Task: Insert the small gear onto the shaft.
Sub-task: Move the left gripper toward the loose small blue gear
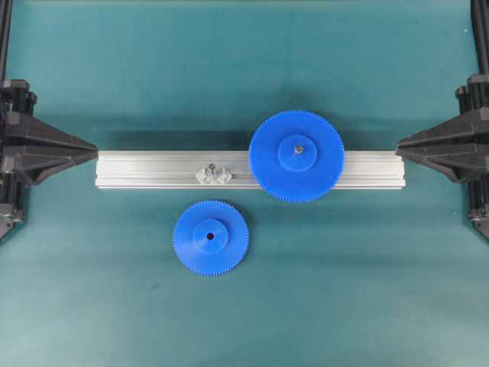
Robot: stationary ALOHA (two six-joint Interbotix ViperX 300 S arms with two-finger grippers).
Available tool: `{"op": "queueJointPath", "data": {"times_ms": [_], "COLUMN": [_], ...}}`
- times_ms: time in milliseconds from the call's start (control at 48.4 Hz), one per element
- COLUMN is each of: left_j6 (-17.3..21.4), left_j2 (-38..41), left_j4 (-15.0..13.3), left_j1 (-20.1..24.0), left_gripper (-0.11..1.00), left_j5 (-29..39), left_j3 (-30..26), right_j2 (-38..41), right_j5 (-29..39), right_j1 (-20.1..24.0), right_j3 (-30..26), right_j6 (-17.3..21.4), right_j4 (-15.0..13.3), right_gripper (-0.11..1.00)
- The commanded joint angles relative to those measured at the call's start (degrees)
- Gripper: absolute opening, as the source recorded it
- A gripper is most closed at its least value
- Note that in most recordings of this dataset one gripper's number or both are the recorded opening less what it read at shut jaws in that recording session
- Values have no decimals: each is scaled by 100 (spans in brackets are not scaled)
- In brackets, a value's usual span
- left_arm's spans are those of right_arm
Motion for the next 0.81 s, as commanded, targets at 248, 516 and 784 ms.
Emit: {"op": "queueJointPath", "data": {"times_ms": [248,516,784], "left_j6": [-712,-729,-905], "left_j2": [598,1688,3129], "left_j4": [97,97,97], "left_j1": [-141,-677,-835], "left_gripper": [-1,-1,-1], "left_j5": [1494,2021,2531], "left_j3": [-879,-1468,-2338], "right_j2": [35,97,308], "right_j5": [1582,2909,3375], "right_j1": [-70,-105,-149], "right_j3": [-378,-747,-844], "right_j6": [378,422,422], "right_j4": [501,492,492], "right_gripper": [1,1,1]}}
